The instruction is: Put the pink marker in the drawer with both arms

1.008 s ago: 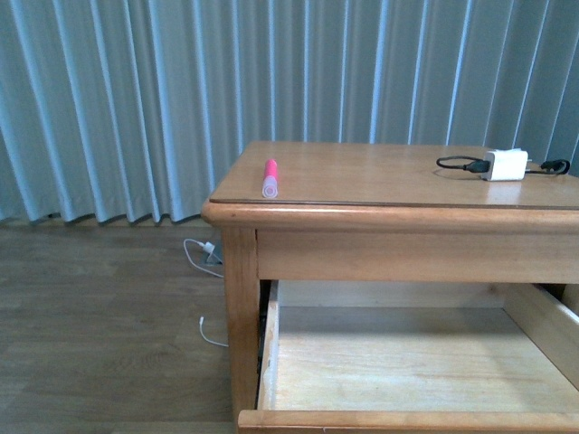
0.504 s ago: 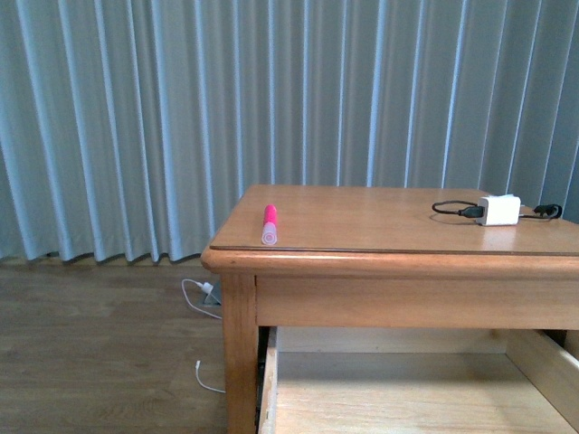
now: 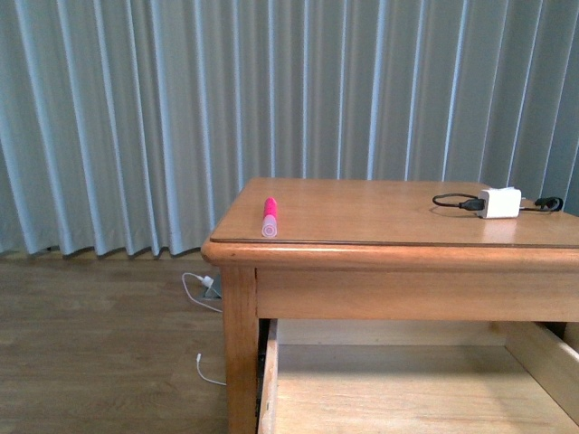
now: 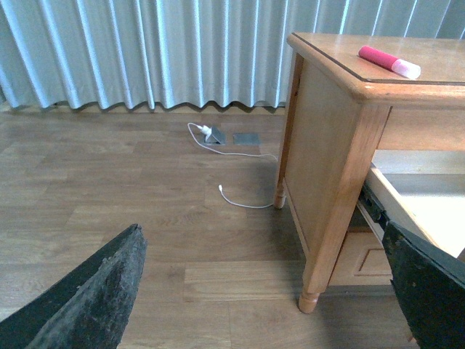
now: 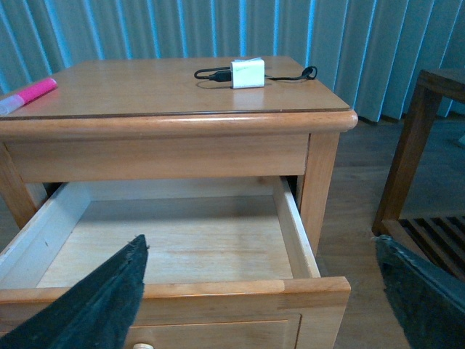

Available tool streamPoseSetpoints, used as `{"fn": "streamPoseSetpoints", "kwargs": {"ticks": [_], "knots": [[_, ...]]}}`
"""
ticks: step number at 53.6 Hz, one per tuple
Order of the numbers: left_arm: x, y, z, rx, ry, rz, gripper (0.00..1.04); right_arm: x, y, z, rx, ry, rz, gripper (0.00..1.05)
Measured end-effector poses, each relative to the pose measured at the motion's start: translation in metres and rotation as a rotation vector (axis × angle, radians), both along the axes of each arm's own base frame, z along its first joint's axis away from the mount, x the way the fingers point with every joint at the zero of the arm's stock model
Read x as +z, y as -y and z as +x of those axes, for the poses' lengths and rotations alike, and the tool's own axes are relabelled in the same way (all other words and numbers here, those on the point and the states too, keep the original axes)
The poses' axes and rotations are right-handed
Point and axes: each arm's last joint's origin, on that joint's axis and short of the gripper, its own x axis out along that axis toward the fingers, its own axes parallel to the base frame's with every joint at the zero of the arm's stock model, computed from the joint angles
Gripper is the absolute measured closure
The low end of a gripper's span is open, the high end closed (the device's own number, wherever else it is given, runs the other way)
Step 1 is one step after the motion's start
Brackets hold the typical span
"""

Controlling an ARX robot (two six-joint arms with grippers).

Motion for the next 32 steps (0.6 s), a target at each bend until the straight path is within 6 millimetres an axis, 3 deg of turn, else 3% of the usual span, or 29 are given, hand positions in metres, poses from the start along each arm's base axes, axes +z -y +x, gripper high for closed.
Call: {"fn": "streamPoseSetpoints", "kwargs": {"ticks": [14, 21, 28, 32], "knots": [[0.000, 0.000, 0.000, 0.000, 0.000, 0.000, 0.06, 0.000, 0.000, 0.000, 0.000, 0.001, -0.002, 0.08], [0.003, 0.001, 0.001, 0.157, 0.032, -0.072, 0.06, 0.000, 0.000, 0.000, 0.000, 0.001, -0.002, 0.08], [-0.002, 0.006, 0.007, 0.170, -0.091, -0.113, 0.06, 0.000, 0.000, 0.000, 0.000, 0.001, -0.002, 0.08], [0.006, 0.011, 0.013, 0.138, -0.138, -0.111, 0.06, 0.000, 0.000, 0.000, 0.000, 0.001, -0.002, 0.08]]}}
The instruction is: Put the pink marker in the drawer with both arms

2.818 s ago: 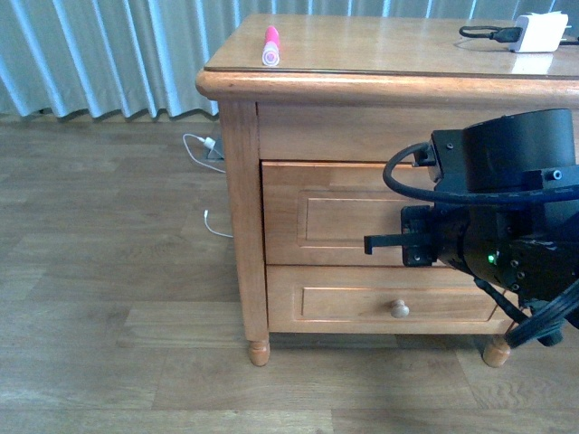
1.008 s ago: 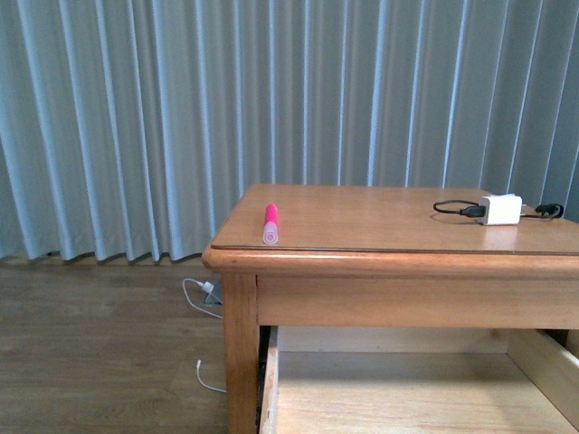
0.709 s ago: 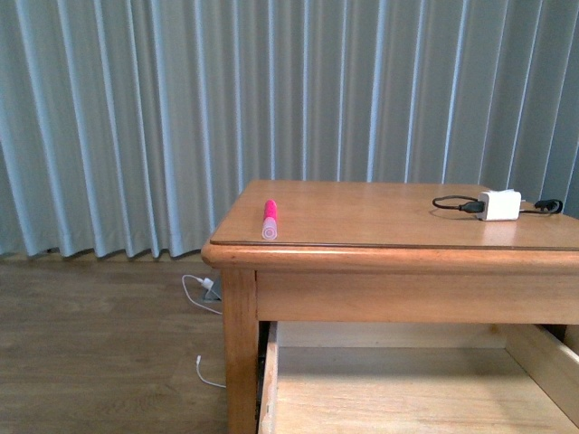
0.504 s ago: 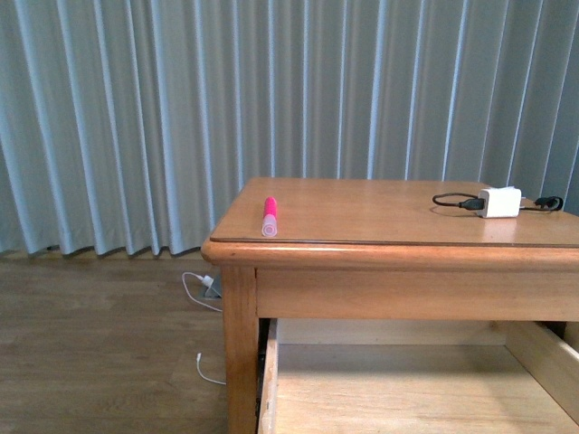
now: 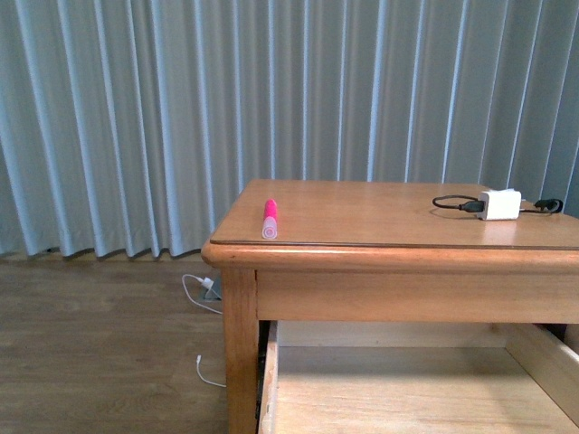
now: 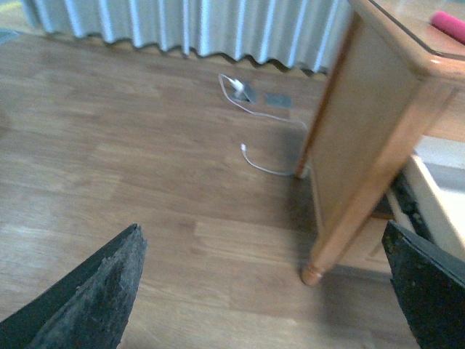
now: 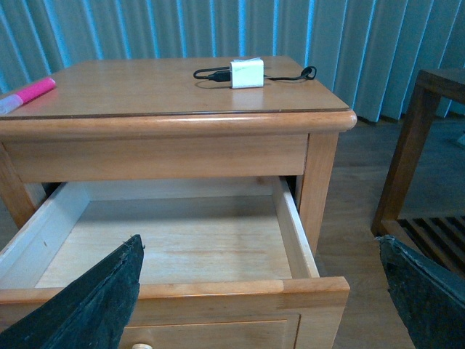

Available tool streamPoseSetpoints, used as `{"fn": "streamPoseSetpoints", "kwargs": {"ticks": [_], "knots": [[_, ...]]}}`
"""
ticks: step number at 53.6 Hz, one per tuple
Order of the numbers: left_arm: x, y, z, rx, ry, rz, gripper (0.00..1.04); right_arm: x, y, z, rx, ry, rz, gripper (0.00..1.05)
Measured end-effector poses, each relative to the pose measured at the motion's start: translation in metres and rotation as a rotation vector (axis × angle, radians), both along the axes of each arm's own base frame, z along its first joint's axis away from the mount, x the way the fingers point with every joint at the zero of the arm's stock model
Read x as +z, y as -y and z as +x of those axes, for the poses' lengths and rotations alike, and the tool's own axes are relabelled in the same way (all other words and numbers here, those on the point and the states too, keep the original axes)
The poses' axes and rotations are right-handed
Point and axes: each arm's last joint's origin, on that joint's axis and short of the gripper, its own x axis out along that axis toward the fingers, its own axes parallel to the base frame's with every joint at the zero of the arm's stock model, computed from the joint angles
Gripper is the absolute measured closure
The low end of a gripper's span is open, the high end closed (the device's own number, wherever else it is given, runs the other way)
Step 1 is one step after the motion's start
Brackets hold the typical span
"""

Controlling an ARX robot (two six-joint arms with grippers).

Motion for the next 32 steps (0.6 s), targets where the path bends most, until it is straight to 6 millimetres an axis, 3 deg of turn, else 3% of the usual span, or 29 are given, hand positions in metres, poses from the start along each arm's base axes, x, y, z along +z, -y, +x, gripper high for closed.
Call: {"fn": "streamPoseSetpoints", "kwargs": {"ticks": [11, 18, 24, 32], "knots": [[0.062, 0.023, 0.039, -0.175, -0.007, -0.024, 0.06, 0.000, 0.000, 0.000, 0.000, 0.000, 0.000, 0.08], [0.097, 0.043, 0.080, -0.264, 0.015, 0.005, 0.06, 0.000, 0.000, 0.000, 0.000, 0.000, 0.000, 0.08], [0.118, 0.068, 0.128, -0.326, -0.002, 0.028, 0.06, 0.000, 0.000, 0.000, 0.000, 0.000, 0.000, 0.08], [0.124, 0.094, 0.177, -0.350, -0.041, 0.039, 0.06, 0.000, 0.000, 0.000, 0.000, 0.000, 0.000, 0.08]]}}
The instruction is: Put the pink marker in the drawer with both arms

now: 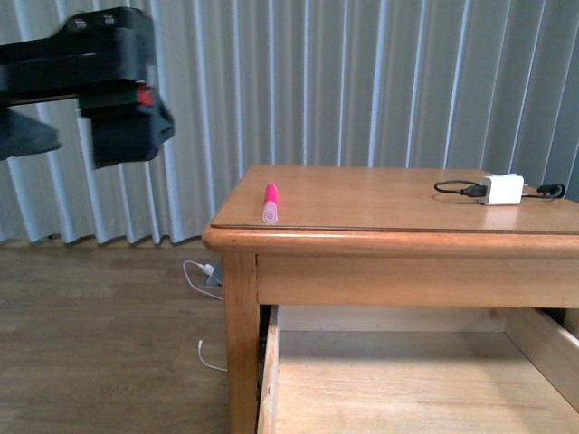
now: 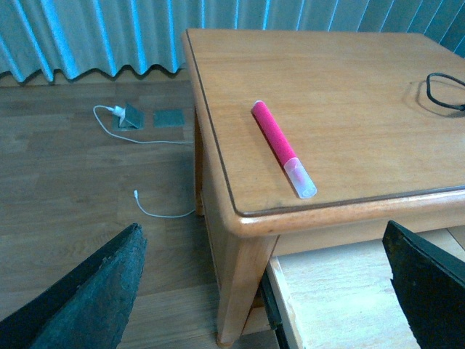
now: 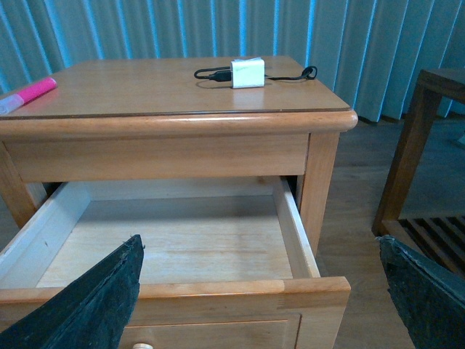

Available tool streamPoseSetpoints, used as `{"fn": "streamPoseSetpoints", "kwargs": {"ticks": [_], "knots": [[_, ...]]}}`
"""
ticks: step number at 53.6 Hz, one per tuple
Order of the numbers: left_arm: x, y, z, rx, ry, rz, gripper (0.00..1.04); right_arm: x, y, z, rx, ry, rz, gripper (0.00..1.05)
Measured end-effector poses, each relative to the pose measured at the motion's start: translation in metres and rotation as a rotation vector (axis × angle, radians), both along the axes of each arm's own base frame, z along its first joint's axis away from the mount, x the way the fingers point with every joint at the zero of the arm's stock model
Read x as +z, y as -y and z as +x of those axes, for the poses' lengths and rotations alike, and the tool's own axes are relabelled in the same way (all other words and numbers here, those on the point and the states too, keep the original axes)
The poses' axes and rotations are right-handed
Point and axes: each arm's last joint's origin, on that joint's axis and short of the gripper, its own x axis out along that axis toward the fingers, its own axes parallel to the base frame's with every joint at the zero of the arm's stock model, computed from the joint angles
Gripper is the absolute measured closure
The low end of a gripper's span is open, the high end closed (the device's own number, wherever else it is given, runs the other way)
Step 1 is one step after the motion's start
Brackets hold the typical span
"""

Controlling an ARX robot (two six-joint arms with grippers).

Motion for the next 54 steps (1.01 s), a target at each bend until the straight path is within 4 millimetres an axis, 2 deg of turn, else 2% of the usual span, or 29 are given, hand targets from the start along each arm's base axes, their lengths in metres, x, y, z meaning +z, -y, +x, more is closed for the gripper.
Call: {"fn": "streamPoseSetpoints", "kwargs": {"ticks": [15, 27, 33, 46, 54], "knots": [[-0.008, 0.034, 0.062, -0.024, -0.078, 0.009, 0.06, 0.000, 0.000, 0.000, 0.000, 0.000, 0.000, 0.08], [-0.012, 0.048, 0.095, -0.007, -0.128, -0.019, 0.06, 0.000, 0.000, 0.000, 0.000, 0.000, 0.000, 0.08], [-0.022, 0.056, 0.114, -0.006, -0.155, -0.028, 0.06, 0.000, 0.000, 0.000, 0.000, 0.000, 0.000, 0.08], [-0.039, 0.070, 0.136, -0.007, -0.198, -0.019, 0.06, 0.000, 0.000, 0.000, 0.000, 0.000, 0.000, 0.08], [-0.039, 0.077, 0.143, -0.013, -0.195, -0.020, 0.06, 0.000, 0.000, 0.000, 0.000, 0.000, 0.000, 0.08]]}}
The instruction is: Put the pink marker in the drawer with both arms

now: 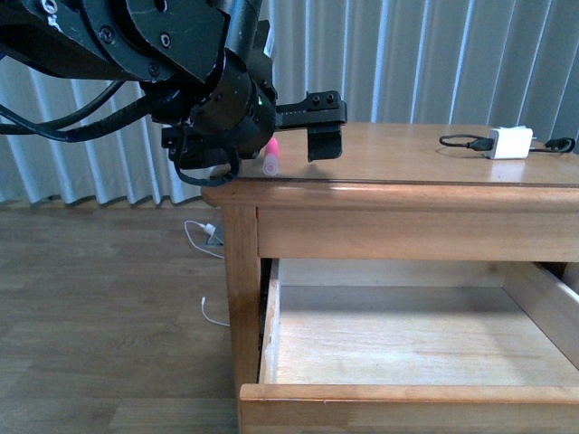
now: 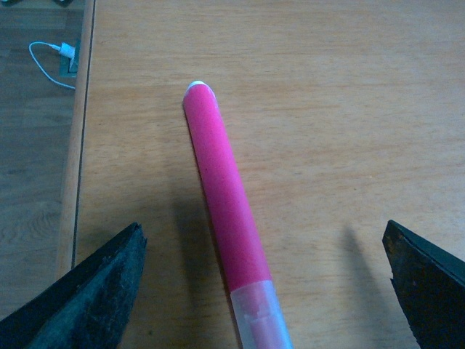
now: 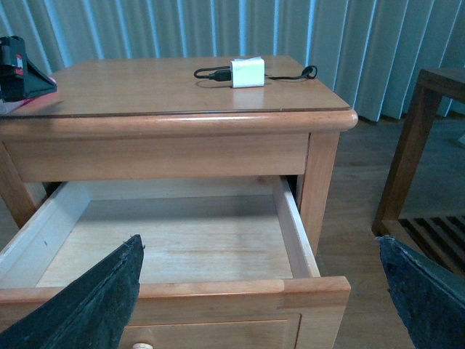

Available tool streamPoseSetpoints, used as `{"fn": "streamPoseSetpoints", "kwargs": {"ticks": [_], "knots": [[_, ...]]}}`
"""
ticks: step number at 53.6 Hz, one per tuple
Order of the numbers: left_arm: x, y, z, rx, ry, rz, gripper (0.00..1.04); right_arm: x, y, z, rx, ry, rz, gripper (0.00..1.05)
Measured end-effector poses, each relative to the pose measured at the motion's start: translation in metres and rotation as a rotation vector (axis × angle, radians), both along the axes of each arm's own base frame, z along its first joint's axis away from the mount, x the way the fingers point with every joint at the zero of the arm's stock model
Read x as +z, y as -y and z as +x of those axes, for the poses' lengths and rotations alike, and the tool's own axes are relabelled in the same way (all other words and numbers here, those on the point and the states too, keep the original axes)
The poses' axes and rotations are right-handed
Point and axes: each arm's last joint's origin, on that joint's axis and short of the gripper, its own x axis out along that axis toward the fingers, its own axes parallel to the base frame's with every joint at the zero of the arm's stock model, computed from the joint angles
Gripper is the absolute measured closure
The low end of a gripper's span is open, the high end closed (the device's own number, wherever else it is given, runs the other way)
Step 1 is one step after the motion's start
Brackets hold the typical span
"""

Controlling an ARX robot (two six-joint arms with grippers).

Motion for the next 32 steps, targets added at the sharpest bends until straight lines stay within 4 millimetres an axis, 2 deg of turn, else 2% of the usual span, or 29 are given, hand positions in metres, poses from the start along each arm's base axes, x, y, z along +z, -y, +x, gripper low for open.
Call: {"fn": "streamPoseSetpoints", "kwargs": {"ticks": [16, 32], "knots": [[-0.0005, 0.0052, 0.0057, -0.004, -0.018, 0.045, 0.06, 0.0000, 0.0000, 0.0000, 0.000, 0.000, 0.000, 0.08], [-0.0006, 0.0039, 0.0070, -0.006, -0.041, 0.106, 0.50, 0.0000, 0.0000, 0.0000, 0.000, 0.000, 0.000, 0.08]]}}
